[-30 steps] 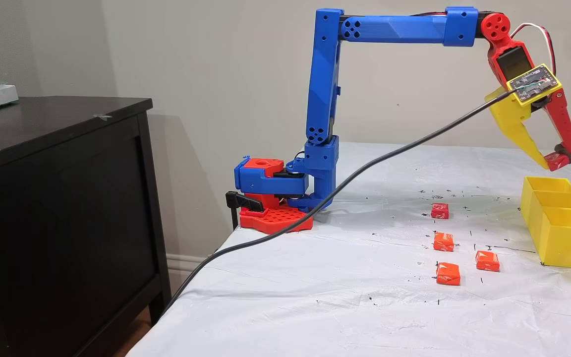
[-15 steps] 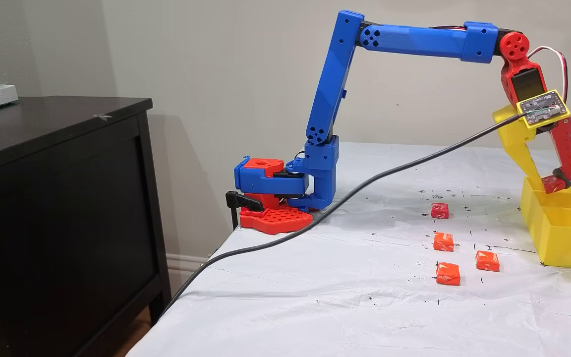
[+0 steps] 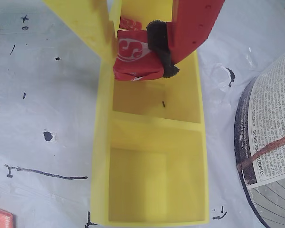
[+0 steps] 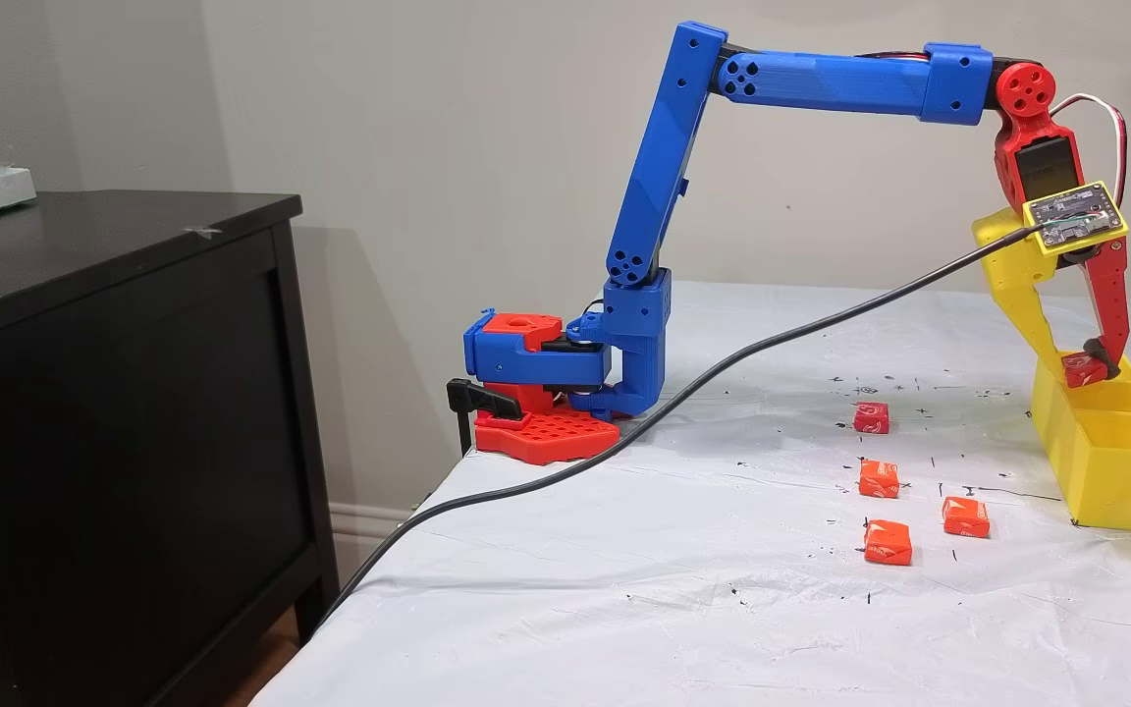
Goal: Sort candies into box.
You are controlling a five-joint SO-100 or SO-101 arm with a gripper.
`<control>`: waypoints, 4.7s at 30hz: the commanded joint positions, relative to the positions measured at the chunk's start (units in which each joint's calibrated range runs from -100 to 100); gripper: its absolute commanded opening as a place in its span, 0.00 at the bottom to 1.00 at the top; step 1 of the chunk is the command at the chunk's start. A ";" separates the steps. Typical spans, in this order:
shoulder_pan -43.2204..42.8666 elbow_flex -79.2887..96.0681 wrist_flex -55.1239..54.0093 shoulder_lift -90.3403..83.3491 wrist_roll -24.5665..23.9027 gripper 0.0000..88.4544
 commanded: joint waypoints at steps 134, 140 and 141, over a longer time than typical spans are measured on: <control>-9.50 40.42 -0.75 -22.95 3.42 0.00; -7.51 37.60 2.94 -30.59 4.10 0.00; -6.96 36.78 3.34 -31.86 4.20 0.00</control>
